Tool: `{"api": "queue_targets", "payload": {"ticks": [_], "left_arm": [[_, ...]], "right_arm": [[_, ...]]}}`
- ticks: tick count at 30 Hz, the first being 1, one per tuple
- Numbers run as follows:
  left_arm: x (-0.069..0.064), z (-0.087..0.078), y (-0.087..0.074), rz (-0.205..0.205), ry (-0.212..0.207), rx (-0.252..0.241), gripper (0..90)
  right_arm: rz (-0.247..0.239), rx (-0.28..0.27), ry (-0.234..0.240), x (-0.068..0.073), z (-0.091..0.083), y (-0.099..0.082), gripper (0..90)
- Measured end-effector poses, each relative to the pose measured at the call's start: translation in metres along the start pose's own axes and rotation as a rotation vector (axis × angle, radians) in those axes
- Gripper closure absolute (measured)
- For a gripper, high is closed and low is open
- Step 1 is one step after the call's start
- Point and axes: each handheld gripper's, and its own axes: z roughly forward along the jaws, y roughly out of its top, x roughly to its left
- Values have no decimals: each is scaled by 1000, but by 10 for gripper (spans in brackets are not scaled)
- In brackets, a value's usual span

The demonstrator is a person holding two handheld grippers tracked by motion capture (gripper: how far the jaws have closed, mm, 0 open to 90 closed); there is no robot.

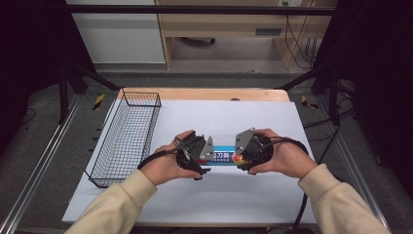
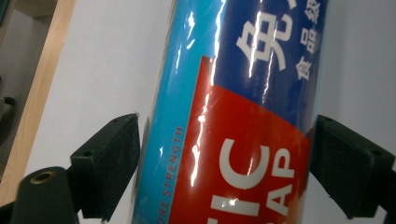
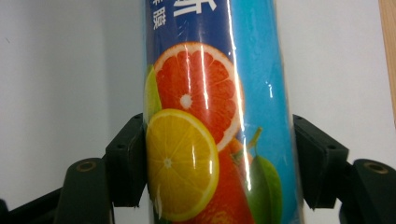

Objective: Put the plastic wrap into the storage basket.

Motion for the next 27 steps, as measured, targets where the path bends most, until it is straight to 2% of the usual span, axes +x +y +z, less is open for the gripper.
{"api": "queue_targets", "payload": {"ticks": [6,9,15,20,23,27], "left_arm": [[4,3,0,-3,9,19,183],[5,4,0,8,7,41,249],[6,5,1,13,8,67,260],[3,7,3,38,10,106,274],[2,7,4,49,17,115,281],[1,4,3,46,18,84,284]], "right_arm": [[4,5,0,-2,1,2,310],[0,5,-2,-2,1,3,311],[-1,8,-9,-2,1,6,312],[-12,8,-14,-1,3,8,312],[-18,6,-8,0,3,7,312],[-11,-1,-1,-1,2,6,311]]}}
